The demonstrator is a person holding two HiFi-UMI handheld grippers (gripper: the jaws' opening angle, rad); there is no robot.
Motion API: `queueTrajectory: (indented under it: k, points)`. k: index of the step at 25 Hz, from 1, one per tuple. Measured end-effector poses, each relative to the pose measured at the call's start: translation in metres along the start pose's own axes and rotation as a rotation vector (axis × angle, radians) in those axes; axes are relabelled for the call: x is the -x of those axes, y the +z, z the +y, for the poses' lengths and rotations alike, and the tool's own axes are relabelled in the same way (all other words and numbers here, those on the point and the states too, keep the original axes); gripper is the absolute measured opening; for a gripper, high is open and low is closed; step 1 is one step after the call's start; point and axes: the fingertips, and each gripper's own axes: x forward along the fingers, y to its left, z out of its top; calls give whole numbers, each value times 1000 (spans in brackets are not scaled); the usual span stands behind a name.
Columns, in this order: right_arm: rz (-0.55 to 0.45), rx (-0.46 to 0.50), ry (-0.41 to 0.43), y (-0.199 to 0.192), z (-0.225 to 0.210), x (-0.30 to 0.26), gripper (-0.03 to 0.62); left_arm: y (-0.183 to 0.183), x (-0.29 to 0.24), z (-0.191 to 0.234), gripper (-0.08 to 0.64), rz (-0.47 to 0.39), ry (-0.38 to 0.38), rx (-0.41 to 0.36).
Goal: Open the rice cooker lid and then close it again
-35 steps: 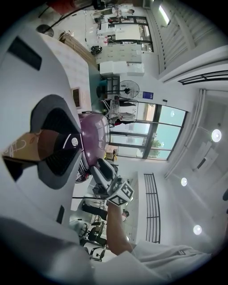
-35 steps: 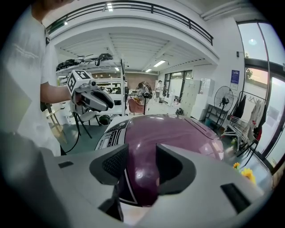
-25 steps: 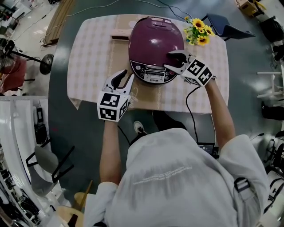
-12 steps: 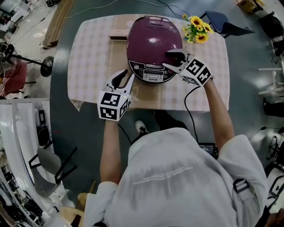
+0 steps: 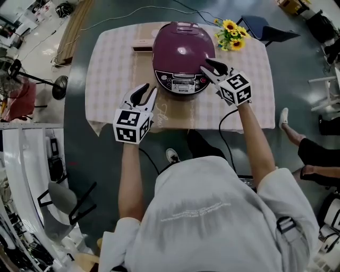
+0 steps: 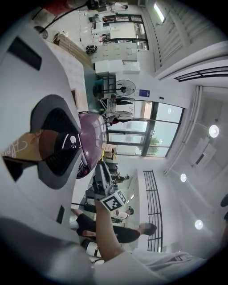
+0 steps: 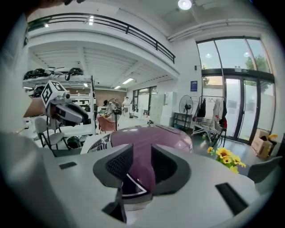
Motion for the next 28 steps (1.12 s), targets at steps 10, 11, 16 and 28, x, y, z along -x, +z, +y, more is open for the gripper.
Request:
queueTrajectory:
  k: [10, 11, 16, 28]
  points:
    - [-11, -89, -253, -2, -2, 82, 68, 11, 23, -16, 95, -67, -8, -48]
    - [-17, -91, -271, -1, 0, 93, 57, 15, 26, -20, 87, -81, -9, -50]
    - [-57, -93, -334, 6, 14, 142, 37, 34, 41, -34, 44, -133, -2, -79]
    - [-62, 93, -452, 33, 57, 225, 26, 61, 74, -73, 15, -220, 4, -151]
